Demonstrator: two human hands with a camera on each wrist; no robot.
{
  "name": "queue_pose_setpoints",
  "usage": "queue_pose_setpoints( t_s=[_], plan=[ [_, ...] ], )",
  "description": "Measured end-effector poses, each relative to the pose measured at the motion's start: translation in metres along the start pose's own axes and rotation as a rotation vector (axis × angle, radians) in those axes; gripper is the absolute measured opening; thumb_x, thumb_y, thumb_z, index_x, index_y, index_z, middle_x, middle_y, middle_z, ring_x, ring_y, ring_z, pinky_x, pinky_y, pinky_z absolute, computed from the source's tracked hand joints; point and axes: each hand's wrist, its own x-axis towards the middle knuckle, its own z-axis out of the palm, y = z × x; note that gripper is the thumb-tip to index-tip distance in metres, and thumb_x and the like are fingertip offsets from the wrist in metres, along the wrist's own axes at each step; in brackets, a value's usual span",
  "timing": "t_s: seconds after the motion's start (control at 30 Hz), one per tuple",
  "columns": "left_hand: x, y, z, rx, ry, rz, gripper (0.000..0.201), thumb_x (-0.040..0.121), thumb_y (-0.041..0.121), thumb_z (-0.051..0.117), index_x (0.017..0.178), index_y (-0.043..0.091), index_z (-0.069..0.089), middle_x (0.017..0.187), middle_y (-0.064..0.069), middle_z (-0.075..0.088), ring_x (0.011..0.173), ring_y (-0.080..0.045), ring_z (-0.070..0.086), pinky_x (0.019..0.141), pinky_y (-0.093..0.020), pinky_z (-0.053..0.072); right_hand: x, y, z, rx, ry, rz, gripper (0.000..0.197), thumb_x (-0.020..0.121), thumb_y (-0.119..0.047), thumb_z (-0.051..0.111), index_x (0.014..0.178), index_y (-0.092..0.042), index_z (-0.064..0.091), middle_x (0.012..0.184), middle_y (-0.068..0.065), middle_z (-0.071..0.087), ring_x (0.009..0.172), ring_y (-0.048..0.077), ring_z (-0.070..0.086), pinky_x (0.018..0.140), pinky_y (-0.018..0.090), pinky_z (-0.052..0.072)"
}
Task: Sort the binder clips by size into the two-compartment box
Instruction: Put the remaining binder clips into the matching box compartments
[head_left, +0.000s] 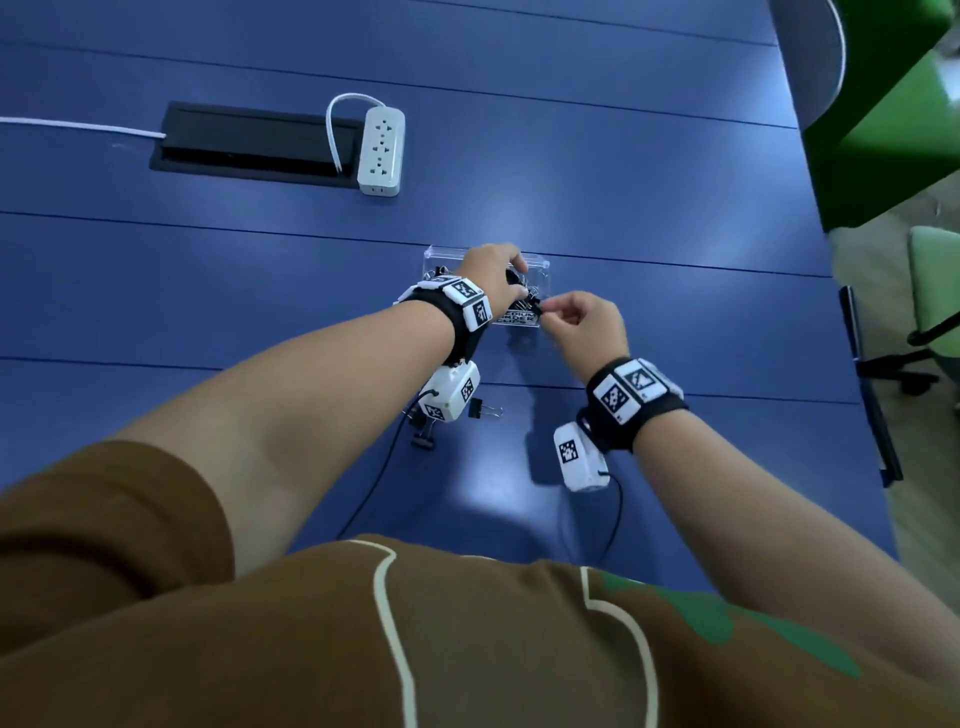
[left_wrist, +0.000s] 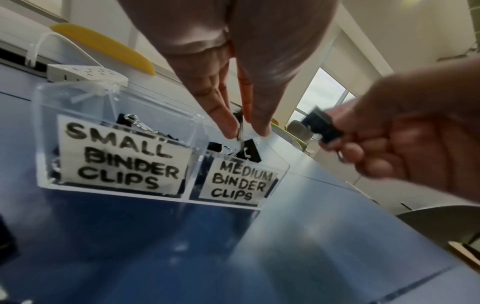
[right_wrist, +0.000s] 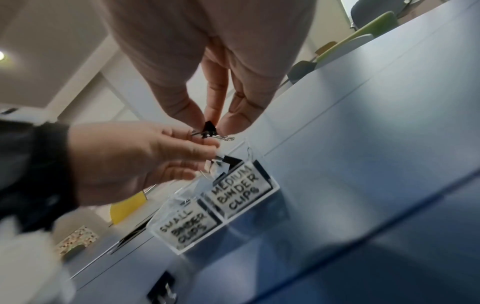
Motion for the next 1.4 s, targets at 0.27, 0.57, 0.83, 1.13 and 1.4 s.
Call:
queue_pose_setpoints(
  t_s=[0.27, 0.57, 0.83, 1.13, 1.4],
  plan=[
    [-0.044, -0.033, -0.016, -0.08, 0.084, 0.018, 0.029, 0.08, -0.004, 0.048, 0.098, 0.01, 0.065, 0.096, -0.006, 0.059, 0.081, -0.021, 0.057, 0.081, -0.026, 0.049, 0.045, -0.015, 0.014, -0.284, -0.055, -0.089, 0.015, 0.083, -0.014, 0.057, 0.09, -0.014, 0.07, 0.085, 0.005, 0.067, 0.079, 0.018, 0.059, 0.081, 0.031, 0.05],
    [-0.123, -0.103, -0.02, 0.083, -0.088, -0.096, 0.018, 0.08, 0.002, 0.054, 0.09, 0.01, 0.066, 0.088, 0.0, 0.053, 0.075, -0.016, 0.05, 0.08, -0.028, 0.049, 0.041, -0.011, 0.032, -0.696, -0.296, -0.262, 0.035, 0.093, -0.015, 0.043, 0.123, -0.017, 0.063, 0.131, 0.012, 0.048, 0.124, 0.033, 0.037, 0.104, 0.042, 0.038],
    [-0.153, -0.115, -0.008, 0.201, -0.29, -0.031, 0.033, 0.075, 0.031, 0.073, 0.101, 0.019, 0.059, 0.096, 0.004, 0.048, 0.077, -0.015, 0.049, 0.078, -0.03, 0.049, -0.013, -0.003, 0.039, -0.492, -0.191, -0.311, 0.021, 0.089, -0.013, 0.048, 0.102, -0.014, 0.063, 0.109, 0.008, 0.056, 0.112, 0.025, 0.045, 0.09, 0.04, 0.047],
    [-0.163, -0.111, 0.015, 0.347, -0.32, 0.035, 0.032, 0.082, 0.032, 0.066, 0.102, 0.01, 0.053, 0.11, -0.01, 0.05, 0.095, -0.029, 0.055, 0.082, -0.042, 0.05, -0.059, 0.029, 0.076, -0.636, -0.491, -0.295, 0.021, 0.086, -0.013, 0.055, 0.106, -0.008, 0.06, 0.112, 0.011, 0.05, 0.112, 0.031, 0.043, 0.093, 0.043, 0.043],
    [-0.162, -0.109, 0.012, 0.242, -0.219, 0.007, 0.023, 0.079, 0.017, 0.056, 0.102, 0.013, 0.054, 0.11, -0.006, 0.054, 0.09, -0.029, 0.06, 0.078, -0.044, 0.053, -0.021, -0.021, 0.061, -0.384, -0.127, -0.286, 0.016, 0.087, -0.023, 0.058, 0.098, -0.013, 0.064, 0.106, 0.004, 0.054, 0.085, 0.017, 0.054, 0.083, 0.027, 0.045]
  ],
)
